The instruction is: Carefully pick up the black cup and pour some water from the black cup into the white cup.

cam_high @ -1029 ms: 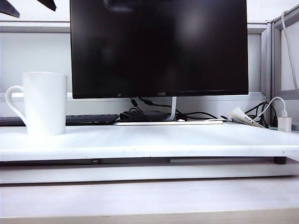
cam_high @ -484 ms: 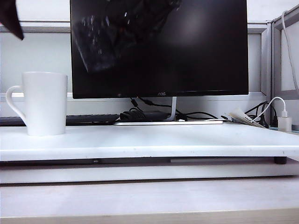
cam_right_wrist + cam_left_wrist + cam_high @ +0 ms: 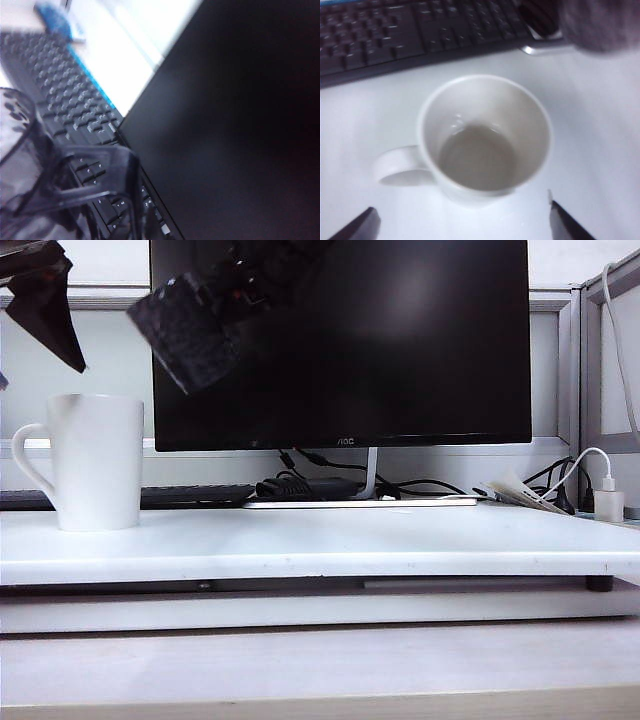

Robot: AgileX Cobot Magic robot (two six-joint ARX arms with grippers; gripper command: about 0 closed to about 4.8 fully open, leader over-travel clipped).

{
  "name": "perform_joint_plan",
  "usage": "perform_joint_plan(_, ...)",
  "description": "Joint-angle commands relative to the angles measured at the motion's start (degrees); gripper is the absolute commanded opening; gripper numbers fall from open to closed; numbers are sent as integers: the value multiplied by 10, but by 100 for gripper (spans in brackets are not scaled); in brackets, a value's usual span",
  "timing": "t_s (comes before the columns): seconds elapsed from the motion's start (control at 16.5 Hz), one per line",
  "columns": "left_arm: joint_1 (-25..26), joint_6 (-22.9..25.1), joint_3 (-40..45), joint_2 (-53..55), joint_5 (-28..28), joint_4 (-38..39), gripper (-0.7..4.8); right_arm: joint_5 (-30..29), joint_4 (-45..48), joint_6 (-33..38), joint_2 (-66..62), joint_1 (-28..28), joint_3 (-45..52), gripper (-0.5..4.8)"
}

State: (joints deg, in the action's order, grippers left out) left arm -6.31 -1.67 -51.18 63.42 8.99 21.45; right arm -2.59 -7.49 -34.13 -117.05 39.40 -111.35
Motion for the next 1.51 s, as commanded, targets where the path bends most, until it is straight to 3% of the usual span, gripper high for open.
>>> perform_joint_plan(0.06, 0, -19, -2, -1, 3, -13, 479, 6, 31, -54, 5, 7, -4, -6)
perform_joint_plan(0.24, 0, -20, -2, -1, 29, -14, 479, 12, 78, -82, 4, 8, -4, -6)
perform_joint_plan(1.51, 1, -17, -2, -1, -4, 17, 479, -55, 190, -382, -16, 32, -4, -5)
